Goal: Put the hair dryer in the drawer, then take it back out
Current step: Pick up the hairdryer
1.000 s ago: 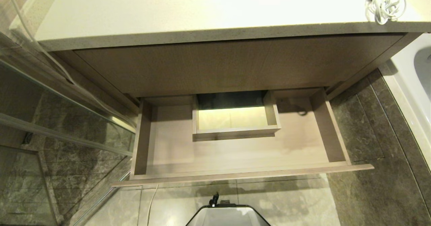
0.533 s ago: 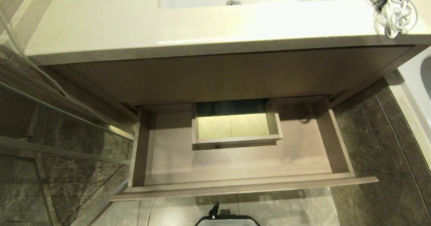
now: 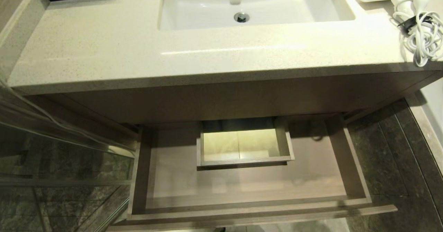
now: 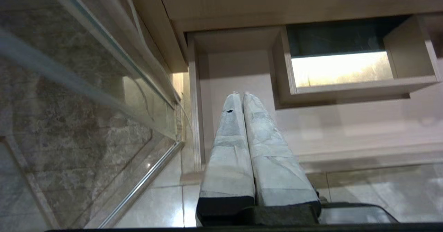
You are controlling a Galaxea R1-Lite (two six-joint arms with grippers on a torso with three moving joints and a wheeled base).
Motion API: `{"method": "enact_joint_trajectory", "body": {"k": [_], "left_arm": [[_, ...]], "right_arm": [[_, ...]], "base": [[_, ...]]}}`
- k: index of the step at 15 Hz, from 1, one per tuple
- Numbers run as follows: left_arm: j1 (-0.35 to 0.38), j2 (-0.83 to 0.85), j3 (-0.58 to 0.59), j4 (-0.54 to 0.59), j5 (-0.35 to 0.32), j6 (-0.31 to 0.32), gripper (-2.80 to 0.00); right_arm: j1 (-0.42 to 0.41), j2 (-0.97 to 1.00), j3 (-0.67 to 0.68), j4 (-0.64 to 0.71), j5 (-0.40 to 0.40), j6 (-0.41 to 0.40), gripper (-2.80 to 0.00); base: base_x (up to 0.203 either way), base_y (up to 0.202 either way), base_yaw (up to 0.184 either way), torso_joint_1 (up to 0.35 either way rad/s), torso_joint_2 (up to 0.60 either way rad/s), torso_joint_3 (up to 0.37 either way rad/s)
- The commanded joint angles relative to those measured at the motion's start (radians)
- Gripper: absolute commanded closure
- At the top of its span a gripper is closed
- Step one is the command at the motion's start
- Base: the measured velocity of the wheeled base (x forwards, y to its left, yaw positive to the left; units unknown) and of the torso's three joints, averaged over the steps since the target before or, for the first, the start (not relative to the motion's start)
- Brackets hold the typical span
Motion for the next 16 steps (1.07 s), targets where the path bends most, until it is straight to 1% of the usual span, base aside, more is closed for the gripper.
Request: {"method": "enact_joint_trajectory", "body": {"k": [1,6,8,10,13,16], "left_arm": [[0.001,0.0,0.0,0.0,0.0,0.001,0.0],[-0.001,0.0,0.001,0.0,0.0,0.0,0.0],[-0.001,0.0,0.002,0.0,0.0,0.001,0.0],[-0.001,0.0,0.0,0.0,0.0,0.001,0.0],[-0.001,0.0,0.001,0.0,0.0,0.001,0.0],[-0.001,0.0,0.0,0.0,0.0,0.0,0.0]], "right_arm": [[-0.008,0.01,-0.014,0.003,0.001,-0.001,0.0],[-0.034,0.037,-0.033,0.002,0.0,-0.001,0.0],[-0.048,0.051,-0.031,-0.025,-0.002,0.001,0.0],[-0.082,0.054,-0.03,-0.011,0.0,-0.001,0.0],[-0.083,0.077,-0.031,0.002,-0.002,-0.005,0.0],[-0.083,0.125,-0.082,0.093,0.001,-0.001,0.0]], "base": [[0.0,0.0,0.0,0.334,-0.14,0.199],[0.0,0.0,0.0,0.366,-0.19,0.177],[0.0,0.0,0.0,0.377,-0.23,0.148],[0.0,0.0,0.0,0.375,-0.25,0.126],[0.0,0.0,0.0,0.139,-0.09,0.043],[0.0,0.0,0.0,0.012,-0.01,0.006]]}}
